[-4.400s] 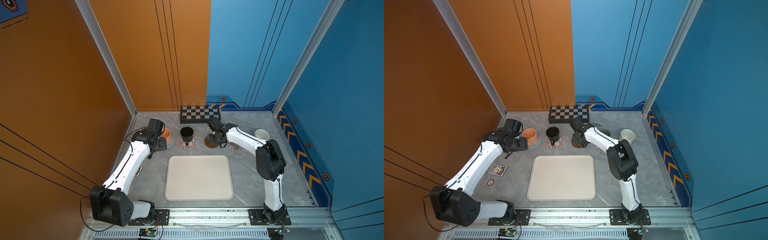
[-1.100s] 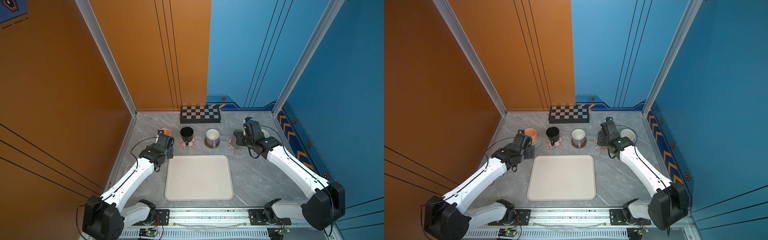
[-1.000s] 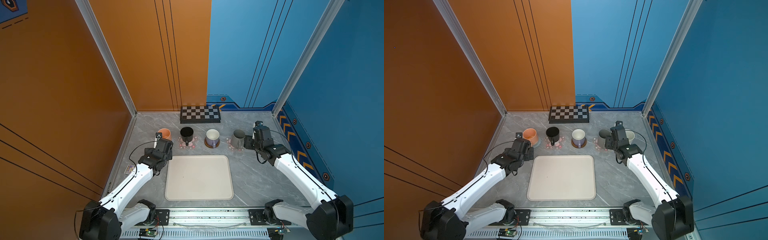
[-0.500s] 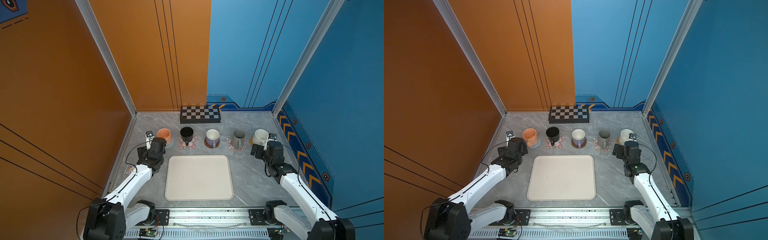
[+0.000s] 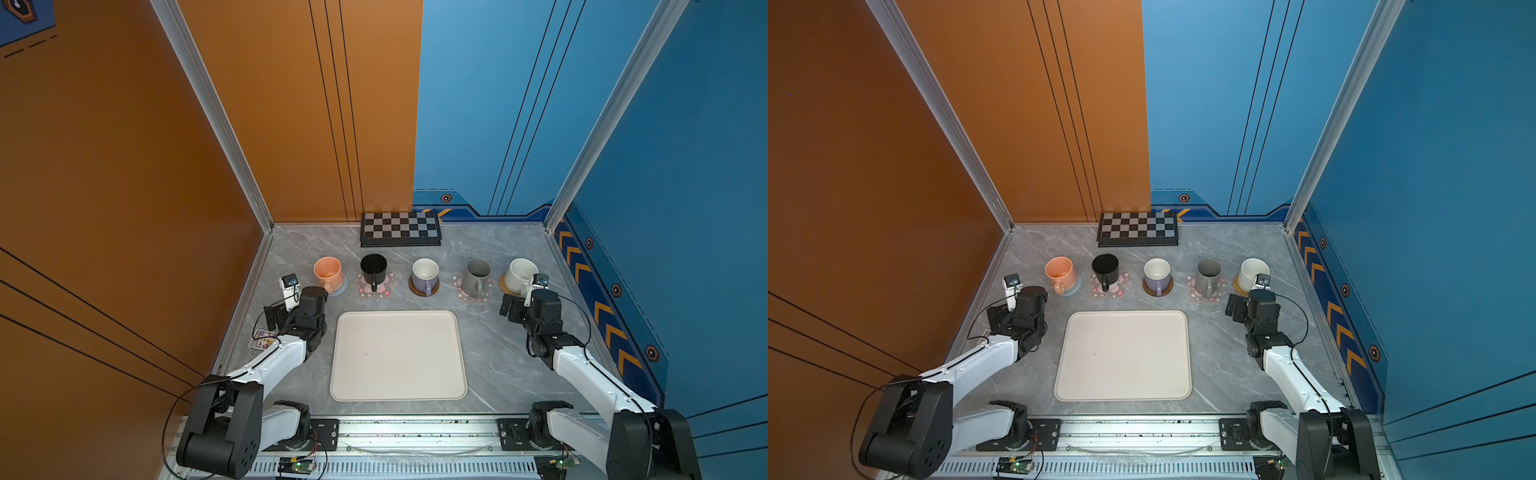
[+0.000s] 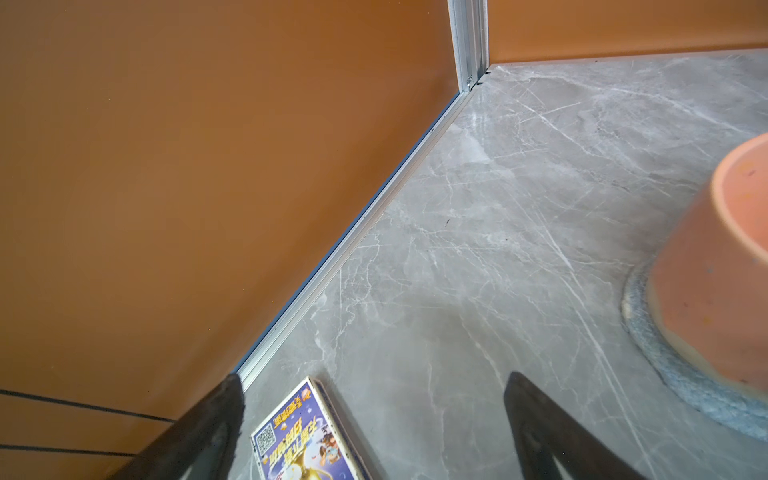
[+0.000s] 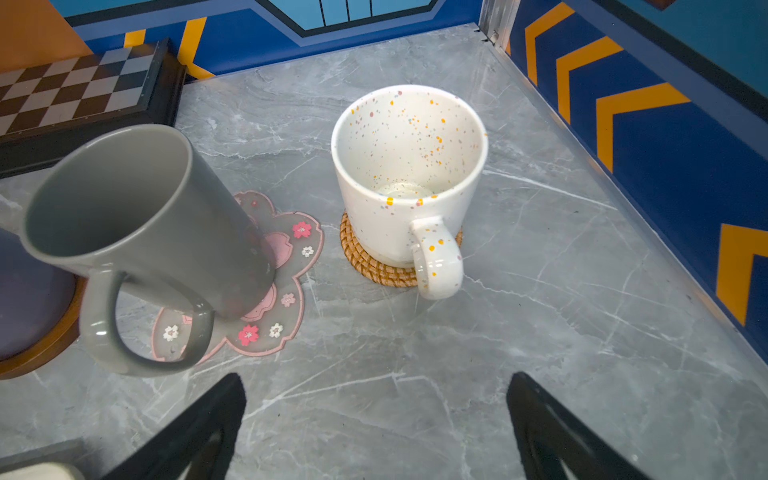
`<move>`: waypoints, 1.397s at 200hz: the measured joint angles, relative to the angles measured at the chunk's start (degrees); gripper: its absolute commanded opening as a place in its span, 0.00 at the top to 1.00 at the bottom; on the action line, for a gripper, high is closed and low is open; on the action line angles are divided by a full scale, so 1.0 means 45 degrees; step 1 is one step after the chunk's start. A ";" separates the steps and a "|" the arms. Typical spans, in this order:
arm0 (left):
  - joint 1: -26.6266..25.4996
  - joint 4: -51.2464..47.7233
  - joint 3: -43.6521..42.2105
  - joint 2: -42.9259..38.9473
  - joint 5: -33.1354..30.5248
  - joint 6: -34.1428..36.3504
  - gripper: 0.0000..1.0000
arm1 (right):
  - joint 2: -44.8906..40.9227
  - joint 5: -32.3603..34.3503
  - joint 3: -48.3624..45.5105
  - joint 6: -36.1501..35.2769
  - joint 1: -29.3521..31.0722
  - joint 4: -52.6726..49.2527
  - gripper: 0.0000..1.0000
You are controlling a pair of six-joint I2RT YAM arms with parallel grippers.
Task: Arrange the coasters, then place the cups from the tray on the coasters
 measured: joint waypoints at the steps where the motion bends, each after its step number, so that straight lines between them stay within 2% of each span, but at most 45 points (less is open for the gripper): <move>1: 0.0000 0.0024 -0.0010 0.0000 0.0000 0.0000 0.02 | 0.0044 -0.0005 -0.0005 -0.0010 0.0000 0.0063 0.00; 65: -0.0005 0.1073 -0.0942 -0.0194 0.0291 -0.0039 0.02 | 0.2166 -0.0097 -0.0607 -0.0374 -0.0194 0.3293 0.00; 118: 0.0015 0.2943 -0.1467 -0.0117 0.0704 0.0593 0.02 | 0.3633 -0.0117 -0.0418 -0.0831 -0.0345 0.5197 0.00; 173: 0.0180 0.5746 -0.1506 0.1773 0.2351 0.1705 0.02 | 0.5479 -0.0350 -0.0661 -0.1438 -0.0437 0.8121 0.00; 224: 0.0253 0.8014 -0.1316 0.3648 0.4245 0.2501 0.02 | 0.5615 -0.0971 -0.0991 -0.1632 -0.0520 0.9088 0.00; 279: 0.0248 0.9170 -0.1511 0.3711 0.4988 0.2686 0.02 | 0.5615 -0.1807 -0.1005 -0.1880 -0.0568 0.9471 0.00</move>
